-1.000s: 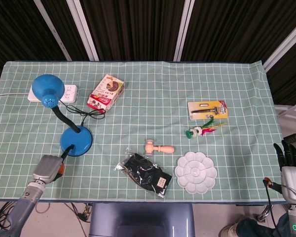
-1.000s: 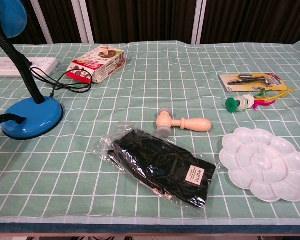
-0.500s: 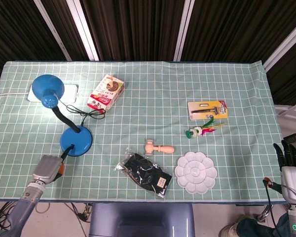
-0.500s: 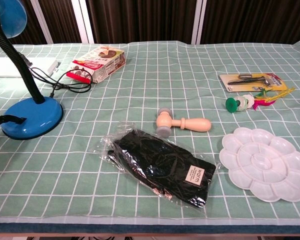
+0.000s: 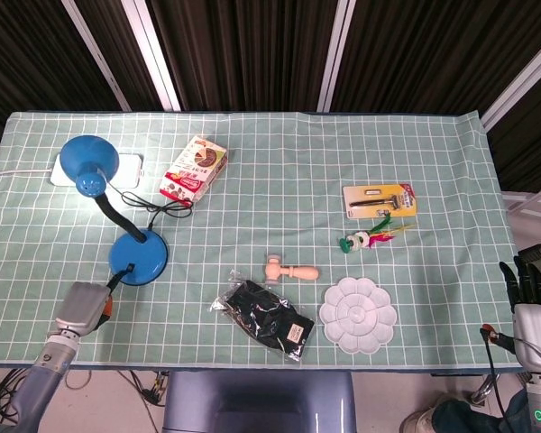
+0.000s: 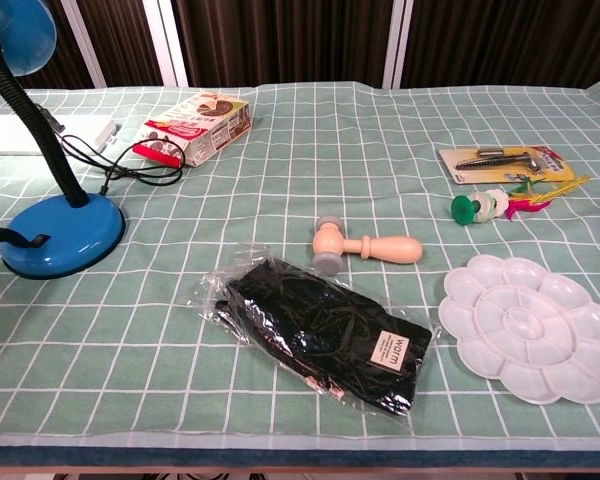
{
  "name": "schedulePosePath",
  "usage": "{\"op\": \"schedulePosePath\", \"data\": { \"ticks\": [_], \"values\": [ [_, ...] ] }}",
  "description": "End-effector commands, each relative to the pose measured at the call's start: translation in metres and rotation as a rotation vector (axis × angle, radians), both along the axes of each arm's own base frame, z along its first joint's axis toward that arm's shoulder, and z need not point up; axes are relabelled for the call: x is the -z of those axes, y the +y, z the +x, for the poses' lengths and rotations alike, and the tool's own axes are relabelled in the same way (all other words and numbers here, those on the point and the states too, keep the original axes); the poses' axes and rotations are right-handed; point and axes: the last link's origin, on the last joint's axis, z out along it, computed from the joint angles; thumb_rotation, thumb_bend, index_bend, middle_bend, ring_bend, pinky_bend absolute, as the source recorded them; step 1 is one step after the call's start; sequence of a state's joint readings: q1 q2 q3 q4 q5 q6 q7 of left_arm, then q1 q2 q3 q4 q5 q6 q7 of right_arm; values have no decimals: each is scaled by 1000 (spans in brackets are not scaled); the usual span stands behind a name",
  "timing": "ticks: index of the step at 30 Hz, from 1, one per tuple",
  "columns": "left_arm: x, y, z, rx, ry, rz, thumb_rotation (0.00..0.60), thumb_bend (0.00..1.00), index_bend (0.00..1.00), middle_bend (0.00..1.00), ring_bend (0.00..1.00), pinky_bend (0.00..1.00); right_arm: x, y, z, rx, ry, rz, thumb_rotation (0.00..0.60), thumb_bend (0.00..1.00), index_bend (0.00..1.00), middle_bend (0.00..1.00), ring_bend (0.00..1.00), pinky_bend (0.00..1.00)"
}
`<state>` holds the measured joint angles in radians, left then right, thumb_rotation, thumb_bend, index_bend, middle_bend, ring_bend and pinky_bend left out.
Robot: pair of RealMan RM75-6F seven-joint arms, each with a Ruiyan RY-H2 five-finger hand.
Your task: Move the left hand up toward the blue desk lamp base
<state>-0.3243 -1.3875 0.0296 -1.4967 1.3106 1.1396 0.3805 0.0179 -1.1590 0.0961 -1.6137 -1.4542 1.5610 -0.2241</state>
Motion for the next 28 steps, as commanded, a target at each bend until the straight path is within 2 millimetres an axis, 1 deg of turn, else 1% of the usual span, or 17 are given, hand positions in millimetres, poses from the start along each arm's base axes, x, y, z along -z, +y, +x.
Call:
{"op": "schedulePosePath", "data": {
  "ticks": [1,2,3,5,6,7,8,10,11,16,19,22,28],
  "values": [
    [-19,-8,12,43,-24,99,600,804,176,727,744,856,0,0,0,0,0,0,600,154,81,52,32,0],
    [-25,-10,15,48,-36,127,600,777,172,689,700,830,0,0,0,0,0,0,600,153,81,52,32,0],
    [-36,-15,19,55,-42,170,600,759,169,659,663,807,0,0,0,0,1,1,600,153,81,52,32,0],
    [-51,-19,25,58,-47,221,600,714,164,560,537,697,0,0,0,0,1,1,600,153,81,52,32,0],
    [-59,-21,28,61,-57,252,600,702,161,532,502,658,0,0,0,0,1,2,600,153,81,52,32,0],
    [-63,-21,30,62,-63,271,600,677,156,478,432,568,0,0,0,0,1,2,600,154,81,52,32,0],
    [-73,-23,32,61,-75,307,600,655,151,437,377,491,0,0,0,0,1,2,600,153,81,52,32,0],
    [-89,-29,35,48,-101,355,600,611,143,367,280,363,0,0,0,0,1,2,600,153,81,52,32,0],
    [-99,-33,37,38,-123,377,600,586,141,332,234,317,0,0,0,0,1,2,600,154,81,52,32,0],
    [-118,-49,36,14,-171,371,600,501,125,189,93,196,1,0,0,-1,2,5,600,153,81,52,32,0],
    [-124,-58,32,11,-170,356,600,463,111,124,57,161,1,0,1,-4,1,9,600,153,81,52,32,0],
    [-126,-62,28,-14,-189,344,600,432,101,98,12,135,1,0,1,-5,0,9,600,153,81,52,32,0],
    [-128,-58,23,-45,-217,332,600,404,100,84,11,104,0,0,1,-5,-2,11,600,153,81,52,32,0]
  ]
}}
